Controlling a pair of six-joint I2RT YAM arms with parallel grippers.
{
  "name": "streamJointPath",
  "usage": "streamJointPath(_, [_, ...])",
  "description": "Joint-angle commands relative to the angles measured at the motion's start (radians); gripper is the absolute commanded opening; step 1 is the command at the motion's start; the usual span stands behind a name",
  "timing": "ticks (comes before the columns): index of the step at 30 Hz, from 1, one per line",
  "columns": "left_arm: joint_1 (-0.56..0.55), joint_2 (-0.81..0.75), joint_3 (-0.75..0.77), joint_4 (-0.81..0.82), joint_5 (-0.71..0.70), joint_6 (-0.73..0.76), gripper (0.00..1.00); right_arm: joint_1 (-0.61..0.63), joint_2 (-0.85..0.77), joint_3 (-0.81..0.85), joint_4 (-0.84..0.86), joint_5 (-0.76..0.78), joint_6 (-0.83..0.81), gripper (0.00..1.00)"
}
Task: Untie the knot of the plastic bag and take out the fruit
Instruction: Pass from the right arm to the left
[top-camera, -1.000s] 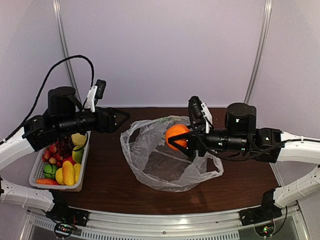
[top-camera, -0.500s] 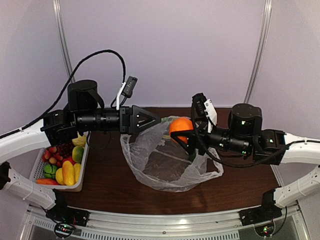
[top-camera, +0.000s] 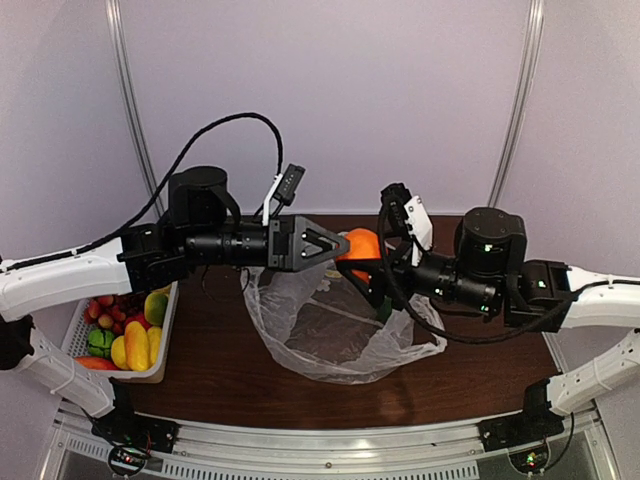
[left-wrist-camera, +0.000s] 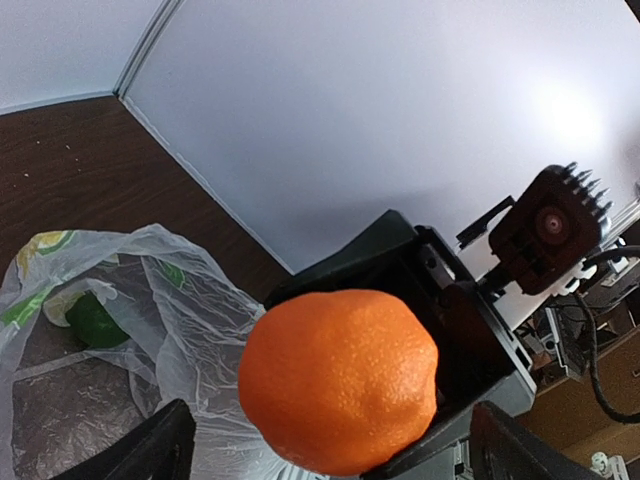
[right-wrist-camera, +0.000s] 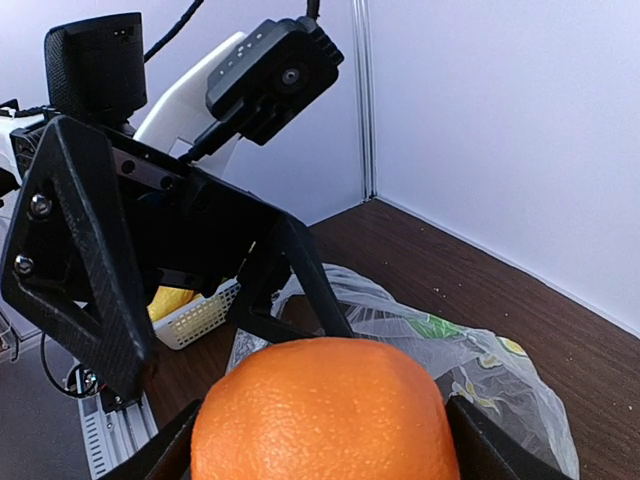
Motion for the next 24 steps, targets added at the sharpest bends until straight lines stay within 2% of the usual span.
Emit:
streamJointPath(1, [-0.002, 0.031, 0.022, 0.075, 0.03, -0.033, 0.98, 0.019, 0.011, 0.034, 0.014, 0.035, -0.025, 0.76])
streamJointPath(14, [-0.001, 0.071, 0.013, 0.143, 0.083, -0.083, 0.97, 0.045, 0.057, 0.072, -0.01, 0.075, -0.052, 0.77])
streamJointPath(18, [-0.002, 0.073, 0.012, 0.147, 0.093, -0.09, 0.92, 0.052, 0.08, 0.087, -0.03, 0.091, -0.061, 0.77])
streamJointPath(24, [-0.002, 0.086, 0.012, 0.158, 0.122, -0.096, 0.79, 0.061, 0.1, 0.104, -0.046, 0.117, -0.07, 0.79])
